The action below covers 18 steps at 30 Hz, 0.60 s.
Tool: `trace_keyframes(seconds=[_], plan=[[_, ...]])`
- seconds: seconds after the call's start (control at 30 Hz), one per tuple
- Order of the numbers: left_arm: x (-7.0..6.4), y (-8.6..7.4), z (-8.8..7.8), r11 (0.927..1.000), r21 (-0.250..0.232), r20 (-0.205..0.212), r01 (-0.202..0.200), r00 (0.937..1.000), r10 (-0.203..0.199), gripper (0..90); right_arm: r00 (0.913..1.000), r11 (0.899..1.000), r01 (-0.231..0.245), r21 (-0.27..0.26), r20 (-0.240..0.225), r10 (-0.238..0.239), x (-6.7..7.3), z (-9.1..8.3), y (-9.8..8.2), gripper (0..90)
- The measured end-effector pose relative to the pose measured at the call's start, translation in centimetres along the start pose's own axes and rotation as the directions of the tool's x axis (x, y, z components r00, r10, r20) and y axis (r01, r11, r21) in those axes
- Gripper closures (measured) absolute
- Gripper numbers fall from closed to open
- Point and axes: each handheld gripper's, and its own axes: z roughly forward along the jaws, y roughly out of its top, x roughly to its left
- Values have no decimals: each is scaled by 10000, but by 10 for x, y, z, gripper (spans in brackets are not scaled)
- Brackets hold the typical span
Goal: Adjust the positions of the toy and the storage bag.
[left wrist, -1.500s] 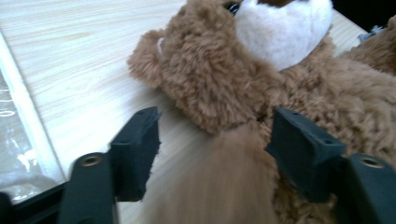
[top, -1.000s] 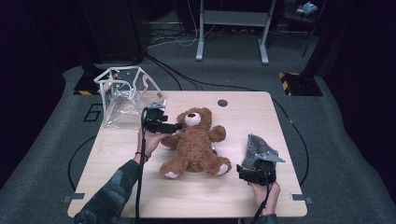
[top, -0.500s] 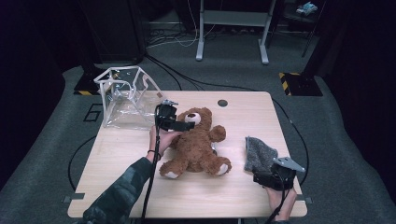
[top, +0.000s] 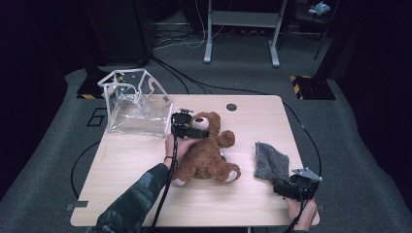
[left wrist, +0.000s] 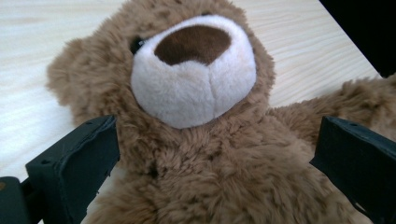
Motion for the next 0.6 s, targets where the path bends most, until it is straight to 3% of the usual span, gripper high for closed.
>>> trace_keyframes(seconds=[0.3, 0.6], plan=[[1, 0, 17, 9989, 153, -429, 446, 9981, -439, 0, 10000, 9996, -82, 288, 52, 81, -2, 13, -6, 0], [-3, 3, 33, 9988, 346, -810, 355, 9962, -326, 0, 10000, 9992, 85, 381, 16, -86, -2, 17, -6, 0]])
